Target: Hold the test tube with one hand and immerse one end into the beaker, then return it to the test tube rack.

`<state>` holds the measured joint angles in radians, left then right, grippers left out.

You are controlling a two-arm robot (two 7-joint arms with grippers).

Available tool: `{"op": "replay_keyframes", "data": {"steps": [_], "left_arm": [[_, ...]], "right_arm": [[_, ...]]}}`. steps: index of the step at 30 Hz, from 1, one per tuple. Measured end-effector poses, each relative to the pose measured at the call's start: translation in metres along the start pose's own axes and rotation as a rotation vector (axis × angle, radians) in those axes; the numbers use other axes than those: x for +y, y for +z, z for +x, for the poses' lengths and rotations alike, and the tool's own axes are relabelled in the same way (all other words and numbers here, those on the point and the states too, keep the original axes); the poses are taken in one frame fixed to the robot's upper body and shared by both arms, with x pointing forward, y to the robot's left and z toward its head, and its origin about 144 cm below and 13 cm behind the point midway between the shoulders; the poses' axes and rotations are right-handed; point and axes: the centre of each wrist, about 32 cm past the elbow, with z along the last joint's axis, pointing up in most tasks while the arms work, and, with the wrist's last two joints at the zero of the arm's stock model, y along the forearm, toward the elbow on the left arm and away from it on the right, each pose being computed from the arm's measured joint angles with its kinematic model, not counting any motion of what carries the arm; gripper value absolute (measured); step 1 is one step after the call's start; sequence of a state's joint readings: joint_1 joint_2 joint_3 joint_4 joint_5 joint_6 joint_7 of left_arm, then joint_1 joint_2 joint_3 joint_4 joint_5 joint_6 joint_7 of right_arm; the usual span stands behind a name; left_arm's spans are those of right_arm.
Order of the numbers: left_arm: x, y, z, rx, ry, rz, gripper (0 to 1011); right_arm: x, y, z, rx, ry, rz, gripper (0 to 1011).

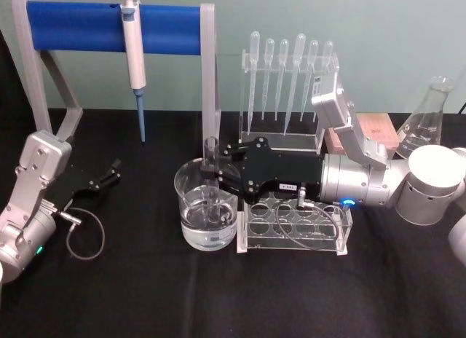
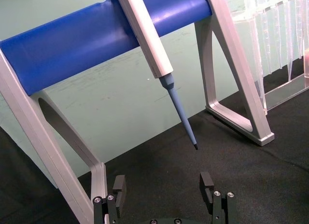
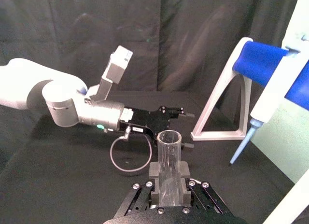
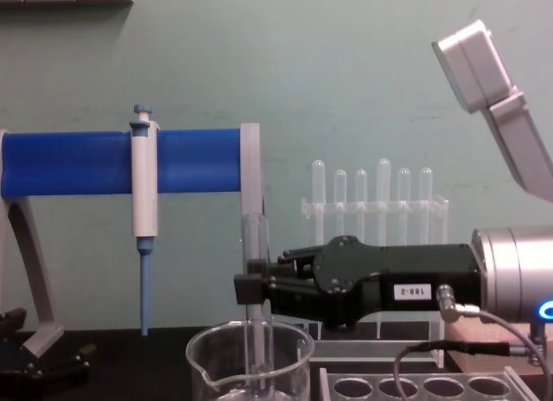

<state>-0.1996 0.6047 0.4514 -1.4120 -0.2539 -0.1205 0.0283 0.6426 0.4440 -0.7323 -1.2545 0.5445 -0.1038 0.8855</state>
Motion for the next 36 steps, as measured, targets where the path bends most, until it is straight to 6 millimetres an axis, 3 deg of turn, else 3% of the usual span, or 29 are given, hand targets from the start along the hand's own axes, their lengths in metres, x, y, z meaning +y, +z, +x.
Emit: {"op": "replay_keyframes", "data": {"steps": [15,36], "left_arm": [[0.0,0.0,0.0,0.0,0.0,0.0,1000],[0.0,0.0,0.0,0.0,0.0,0.0,1000]], "right_arm": [[-0.005,-0.015,-0.003,0.01,-0.025,-0.018,241],[-0.006,-0.015,-0.002,0.009,-0.026,-0.019,241]]}}
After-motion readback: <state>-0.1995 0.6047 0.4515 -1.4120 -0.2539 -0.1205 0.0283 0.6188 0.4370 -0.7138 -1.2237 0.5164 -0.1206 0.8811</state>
